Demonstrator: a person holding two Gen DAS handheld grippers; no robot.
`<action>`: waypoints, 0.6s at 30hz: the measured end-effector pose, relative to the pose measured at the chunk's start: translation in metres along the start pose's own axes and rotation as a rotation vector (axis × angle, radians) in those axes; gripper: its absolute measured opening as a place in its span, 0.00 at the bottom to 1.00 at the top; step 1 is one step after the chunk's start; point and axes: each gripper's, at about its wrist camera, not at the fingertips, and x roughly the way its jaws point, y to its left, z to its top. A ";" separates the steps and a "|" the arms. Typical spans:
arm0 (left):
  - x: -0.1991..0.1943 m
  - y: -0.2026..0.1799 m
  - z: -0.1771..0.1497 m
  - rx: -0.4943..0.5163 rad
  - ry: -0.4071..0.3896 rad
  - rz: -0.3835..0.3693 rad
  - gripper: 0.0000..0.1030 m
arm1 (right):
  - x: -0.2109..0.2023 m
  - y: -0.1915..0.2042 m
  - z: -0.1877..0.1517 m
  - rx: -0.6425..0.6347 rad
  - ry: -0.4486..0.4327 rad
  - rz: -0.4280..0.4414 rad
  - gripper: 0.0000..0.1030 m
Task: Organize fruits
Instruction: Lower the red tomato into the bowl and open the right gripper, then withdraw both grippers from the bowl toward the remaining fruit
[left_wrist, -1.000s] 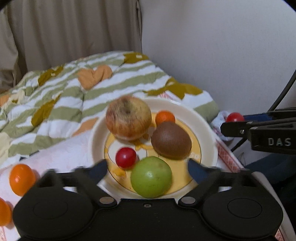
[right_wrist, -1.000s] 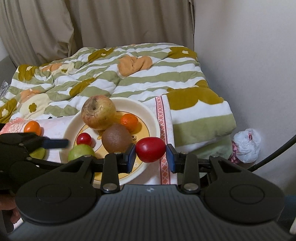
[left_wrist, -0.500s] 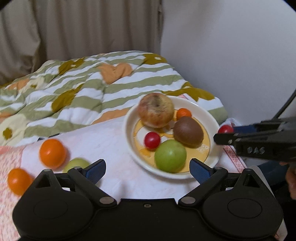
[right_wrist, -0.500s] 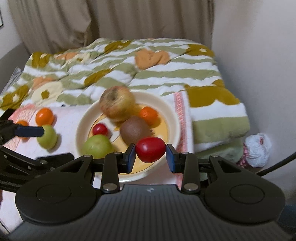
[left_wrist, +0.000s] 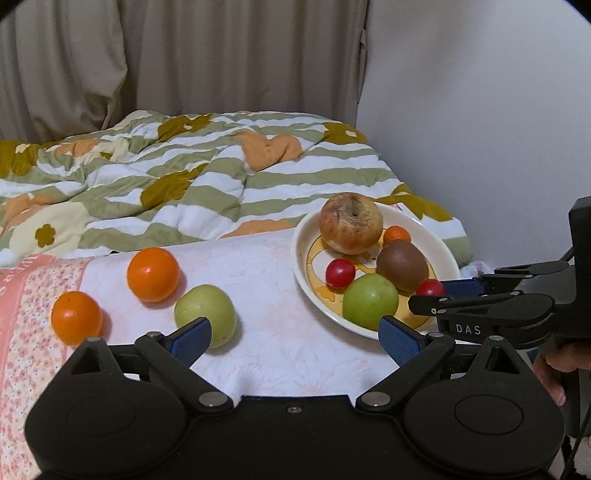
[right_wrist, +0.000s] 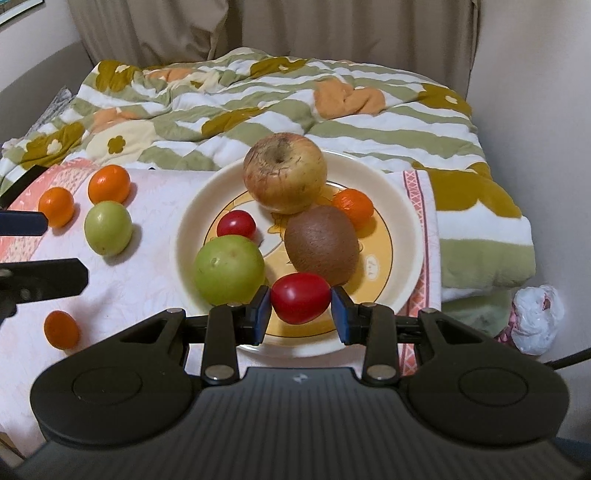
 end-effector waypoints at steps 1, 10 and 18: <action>-0.001 0.000 -0.001 0.000 -0.001 0.005 0.96 | 0.001 0.000 0.000 -0.004 -0.003 0.001 0.52; -0.015 -0.002 -0.006 -0.005 -0.018 0.028 0.96 | -0.027 0.004 -0.003 -0.045 -0.097 -0.030 1.00; -0.039 -0.006 -0.012 -0.006 -0.063 0.053 0.96 | -0.055 -0.001 -0.007 -0.011 -0.119 -0.032 1.00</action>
